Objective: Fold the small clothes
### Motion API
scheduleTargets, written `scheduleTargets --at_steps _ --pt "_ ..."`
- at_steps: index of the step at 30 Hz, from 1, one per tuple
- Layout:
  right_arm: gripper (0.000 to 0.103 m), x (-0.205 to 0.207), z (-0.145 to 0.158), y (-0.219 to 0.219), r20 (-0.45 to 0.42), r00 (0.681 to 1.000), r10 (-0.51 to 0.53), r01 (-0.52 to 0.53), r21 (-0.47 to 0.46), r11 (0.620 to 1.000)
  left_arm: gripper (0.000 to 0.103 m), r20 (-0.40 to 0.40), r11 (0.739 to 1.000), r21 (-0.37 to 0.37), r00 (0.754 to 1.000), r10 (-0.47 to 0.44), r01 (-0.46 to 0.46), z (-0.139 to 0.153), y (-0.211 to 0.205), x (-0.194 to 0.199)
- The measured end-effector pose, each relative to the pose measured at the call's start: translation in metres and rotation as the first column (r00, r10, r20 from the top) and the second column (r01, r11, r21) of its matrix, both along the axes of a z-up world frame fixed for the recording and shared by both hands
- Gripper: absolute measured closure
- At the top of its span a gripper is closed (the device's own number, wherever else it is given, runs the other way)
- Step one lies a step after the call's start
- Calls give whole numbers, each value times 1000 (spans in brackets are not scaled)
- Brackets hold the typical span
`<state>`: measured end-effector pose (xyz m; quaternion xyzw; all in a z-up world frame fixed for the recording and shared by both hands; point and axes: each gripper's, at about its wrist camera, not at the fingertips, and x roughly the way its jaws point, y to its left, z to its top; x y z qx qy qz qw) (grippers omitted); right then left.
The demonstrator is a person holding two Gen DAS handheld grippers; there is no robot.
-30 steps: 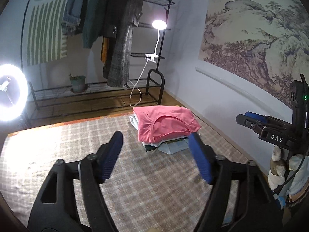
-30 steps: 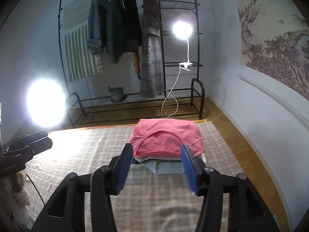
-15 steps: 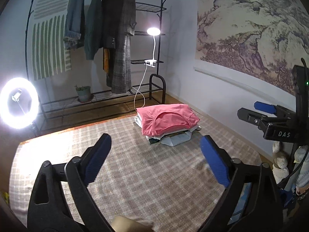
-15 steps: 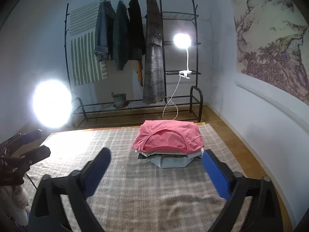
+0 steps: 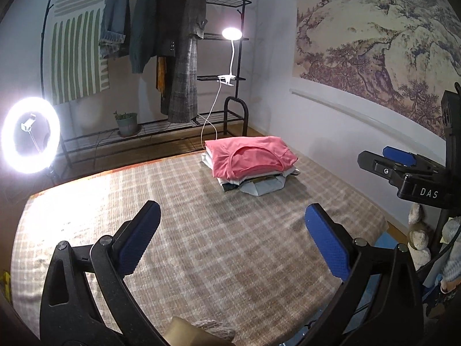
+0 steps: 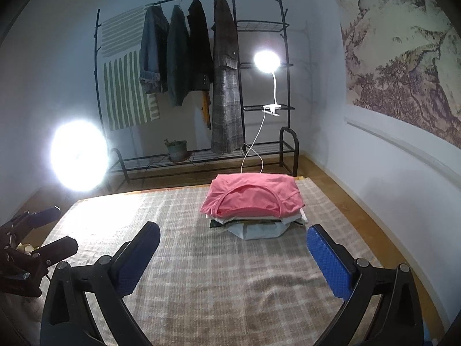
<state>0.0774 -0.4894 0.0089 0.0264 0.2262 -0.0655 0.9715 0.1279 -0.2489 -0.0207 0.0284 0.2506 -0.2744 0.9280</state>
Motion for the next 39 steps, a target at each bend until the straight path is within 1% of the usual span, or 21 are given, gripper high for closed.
scheduleTargets --at_steps 10,19,24,39 --pt "0 0 -12 9 -17 1000 -18 18 -9 1000 1 -16 1000 7 1000 -7 7 -12 2 8" --pt "0 -3 -11 10 -12 999 -37 37 0 999 1 -2 1000 -8 1000 -10 10 -10 4 5" --pt "0 -3 -11 13 -9 1000 -30 30 -10 999 1 -9 1000 -9 1000 -7 7 -8 7 4" --pt "0 -5 -8 18 -1 1000 -16 16 -10 1000 1 7 1000 -14 1000 -6 6 -5 10 -1"
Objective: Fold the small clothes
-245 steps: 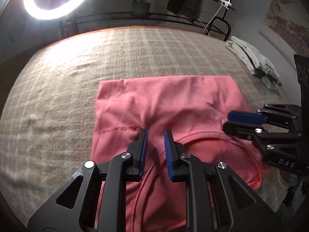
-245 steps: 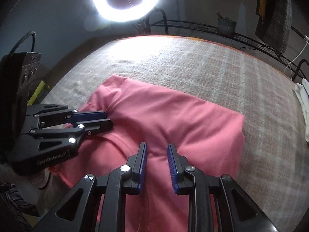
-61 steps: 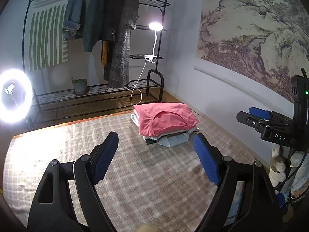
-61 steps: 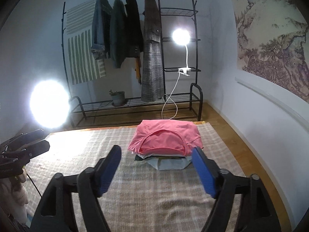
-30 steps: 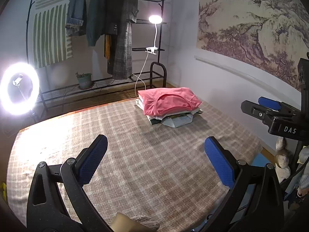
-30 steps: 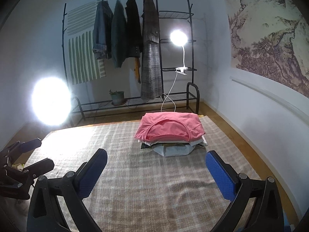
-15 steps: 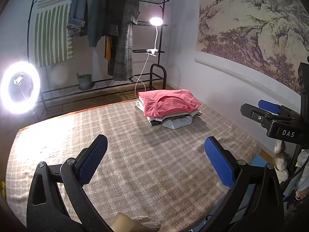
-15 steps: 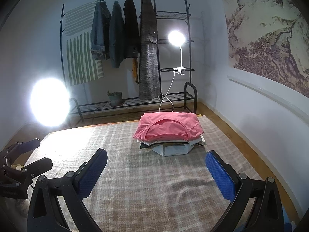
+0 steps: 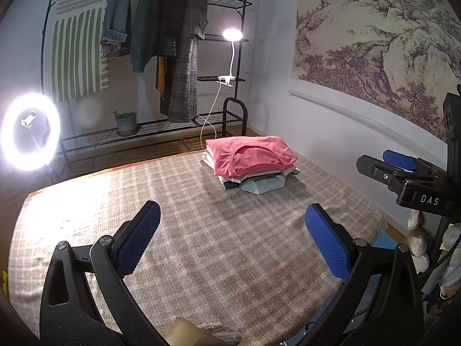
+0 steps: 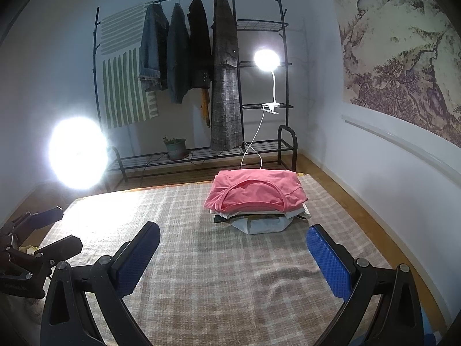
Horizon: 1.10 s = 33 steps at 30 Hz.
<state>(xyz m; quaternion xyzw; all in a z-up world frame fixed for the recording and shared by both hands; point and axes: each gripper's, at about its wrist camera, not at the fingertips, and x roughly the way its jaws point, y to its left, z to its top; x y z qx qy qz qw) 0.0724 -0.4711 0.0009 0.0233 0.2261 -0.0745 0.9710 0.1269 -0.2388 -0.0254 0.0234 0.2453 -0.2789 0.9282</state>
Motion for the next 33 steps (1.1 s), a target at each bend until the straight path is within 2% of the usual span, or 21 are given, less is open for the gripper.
scheduleTargets --at_steps 27,33 --pt "0 2 -10 1 -38 999 17 -17 7 1000 1 -12 1000 24 1000 3 -3 -11 3 3" --pt "0 2 -14 1 -49 999 19 -18 9 1000 1 21 999 46 1000 13 -14 -14 1 2"
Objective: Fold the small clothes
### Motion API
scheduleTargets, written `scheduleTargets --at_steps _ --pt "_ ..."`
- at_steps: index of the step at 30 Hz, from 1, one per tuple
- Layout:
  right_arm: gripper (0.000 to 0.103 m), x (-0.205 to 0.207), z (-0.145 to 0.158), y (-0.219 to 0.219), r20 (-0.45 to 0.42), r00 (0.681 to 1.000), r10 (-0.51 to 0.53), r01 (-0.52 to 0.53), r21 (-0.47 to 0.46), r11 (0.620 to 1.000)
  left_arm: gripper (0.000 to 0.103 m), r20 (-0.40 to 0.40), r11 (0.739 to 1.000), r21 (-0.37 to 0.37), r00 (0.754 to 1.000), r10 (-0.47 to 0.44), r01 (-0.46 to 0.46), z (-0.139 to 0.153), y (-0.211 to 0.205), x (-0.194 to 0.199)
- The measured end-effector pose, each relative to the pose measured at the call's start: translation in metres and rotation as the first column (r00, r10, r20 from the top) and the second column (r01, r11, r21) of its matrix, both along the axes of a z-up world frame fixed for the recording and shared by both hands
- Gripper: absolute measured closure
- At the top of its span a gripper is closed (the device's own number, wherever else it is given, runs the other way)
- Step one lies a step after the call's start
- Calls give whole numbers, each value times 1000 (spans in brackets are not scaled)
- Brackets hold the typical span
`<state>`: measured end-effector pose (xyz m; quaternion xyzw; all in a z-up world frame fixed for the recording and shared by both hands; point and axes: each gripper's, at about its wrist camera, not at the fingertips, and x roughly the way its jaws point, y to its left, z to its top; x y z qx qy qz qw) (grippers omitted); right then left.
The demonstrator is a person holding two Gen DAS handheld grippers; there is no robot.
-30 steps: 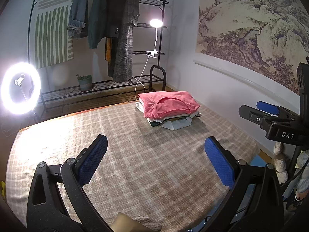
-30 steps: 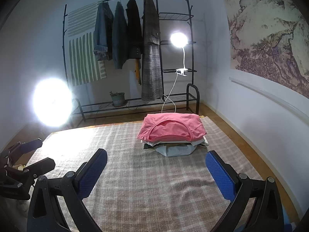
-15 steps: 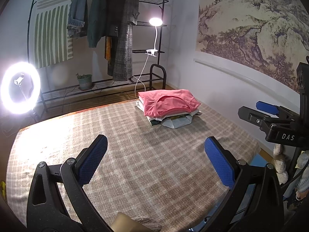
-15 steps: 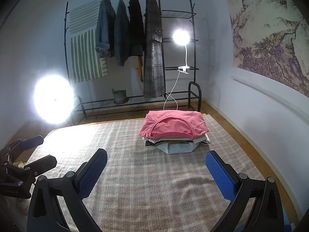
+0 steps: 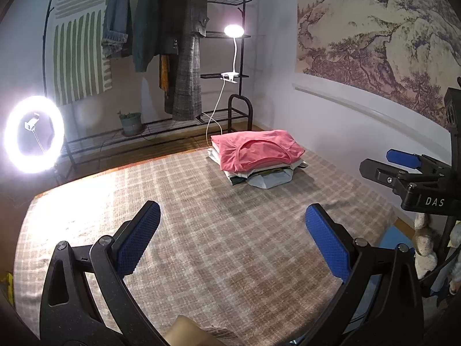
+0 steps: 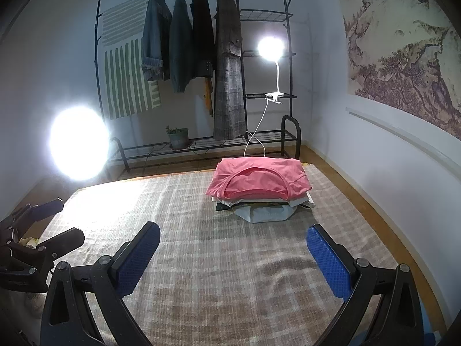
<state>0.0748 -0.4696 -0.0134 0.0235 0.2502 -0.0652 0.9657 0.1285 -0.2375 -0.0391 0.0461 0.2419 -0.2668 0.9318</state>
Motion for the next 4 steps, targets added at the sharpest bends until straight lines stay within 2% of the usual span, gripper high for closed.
scheduleTargets --at_steps 4 --pt "0 2 -3 -2 -7 1000 -1 1 5 1000 1 -18 1000 -13 1000 -2 2 -1 0 2"
